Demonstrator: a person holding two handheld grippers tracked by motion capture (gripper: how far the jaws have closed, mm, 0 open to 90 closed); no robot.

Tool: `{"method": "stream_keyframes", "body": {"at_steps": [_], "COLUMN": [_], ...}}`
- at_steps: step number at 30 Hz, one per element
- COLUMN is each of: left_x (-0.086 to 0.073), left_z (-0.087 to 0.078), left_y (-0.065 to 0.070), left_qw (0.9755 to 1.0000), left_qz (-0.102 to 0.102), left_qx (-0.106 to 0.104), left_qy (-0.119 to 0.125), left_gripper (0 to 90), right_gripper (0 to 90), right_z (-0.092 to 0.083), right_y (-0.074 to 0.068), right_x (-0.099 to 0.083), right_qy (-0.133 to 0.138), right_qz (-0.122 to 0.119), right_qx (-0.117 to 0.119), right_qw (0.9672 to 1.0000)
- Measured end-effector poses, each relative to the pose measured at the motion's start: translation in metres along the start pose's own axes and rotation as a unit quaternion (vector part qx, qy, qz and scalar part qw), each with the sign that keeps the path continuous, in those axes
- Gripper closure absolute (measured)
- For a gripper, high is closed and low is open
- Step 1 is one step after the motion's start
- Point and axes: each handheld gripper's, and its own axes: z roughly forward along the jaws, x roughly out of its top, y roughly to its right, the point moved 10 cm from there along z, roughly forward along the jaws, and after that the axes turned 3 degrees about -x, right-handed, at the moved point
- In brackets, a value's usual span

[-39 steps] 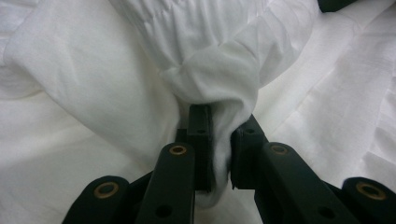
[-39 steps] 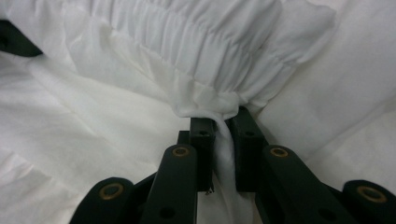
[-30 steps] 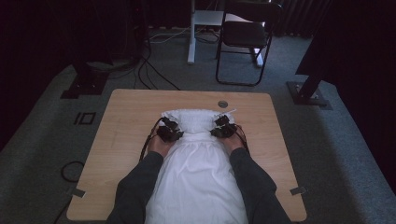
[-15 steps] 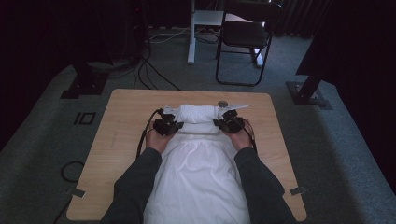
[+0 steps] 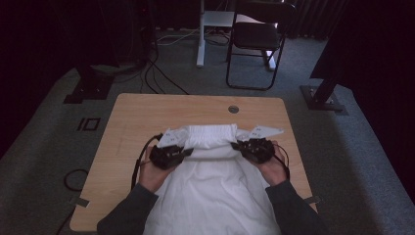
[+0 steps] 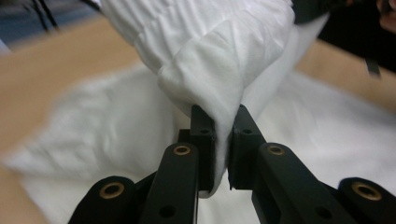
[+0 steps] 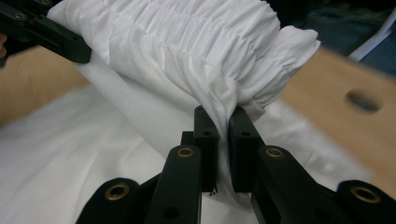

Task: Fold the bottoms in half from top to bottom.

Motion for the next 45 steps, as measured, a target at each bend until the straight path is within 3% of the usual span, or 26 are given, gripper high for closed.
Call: {"method": "stream_keyframes", "body": {"at_steps": [3, 6, 8, 10, 13, 15, 22, 27, 31, 33, 37, 42, 45], "left_x": [-0.041, -0.083, -0.099, -0.108, -0.106, -0.104, -0.095, -0.084, -0.076, -0.072, -0.066, -0.059, -0.056], "left_z": [0.013, 0.034, 0.043, 0.051, 0.053, 0.054, 0.061, 0.07, 0.079, 0.084, 0.091, 0.098, 0.099], "left_y": [0.013, 0.021, 0.022, 0.02, 0.014, 0.008, -0.024, -0.048, -0.062, -0.068, -0.08, -0.095, -0.099], "left_qw": [0.9988, 0.9944, 0.992, 0.9908, 0.9905, 0.99, 0.9885, 0.986, 0.9857, 0.9858, 0.9861, 0.9866, 0.986], "left_qz": [-0.011, -0.03, -0.036, -0.025, -0.014, 0.004, 0.005, 0.017, 0.011, 0.007, 0.0, -0.017, -0.019], "left_qx": [-0.015, -0.034, -0.037, -0.033, -0.032, -0.022, -0.003, 0.027, 0.05, 0.059, 0.071, 0.084, 0.094], "left_qy": [-0.046, -0.096, -0.115, -0.129, -0.133, -0.14, -0.151, -0.164, -0.161, -0.157, -0.15, -0.139, -0.136], "left_gripper": [83.0, 82.8, 82.7, 82.3, 82.1, 82.0, 81.5, 81.4, 81.5, 81.6, 81.6, 81.6, 82.4], "right_gripper": [83.7, 83.2, 83.1, 82.8, 82.4, 82.2, 81.7, 81.7, 81.6, 81.7, 81.7, 81.6, 82.0], "right_z": [0.008, 0.019, 0.026, 0.033, 0.04, 0.043, 0.063, 0.081, 0.097, 0.104, 0.119, 0.13, 0.133], "right_y": [-0.016, -0.028, -0.032, -0.034, -0.034, -0.034, -0.033, -0.022, -0.006, 0.004, 0.024, 0.035, 0.038], "right_x": [-0.036, -0.074, -0.093, -0.113, -0.126, -0.127, -0.119, -0.108, -0.097, -0.092, -0.082, -0.074, -0.071], "right_qy": [-0.039, -0.083, -0.104, -0.125, -0.14, -0.144, -0.14, -0.141, -0.147, -0.151, -0.155, -0.157, -0.148], "right_qz": [-0.003, -0.002, 0.006, 0.024, 0.045, 0.05, 0.046, 0.041, 0.009, 0.005, 0.025, 0.029, 0.038], "right_qx": [0.013, 0.022, 0.026, 0.031, 0.036, 0.037, 0.029, 0.02, -0.013, -0.025, -0.029, -0.043, -0.036], "right_qw": [0.9991, 0.9963, 0.9942, 0.9914, 0.9885, 0.9877, 0.9886, 0.989, 0.9891, 0.9882, 0.9872, 0.9862, 0.9876]}}
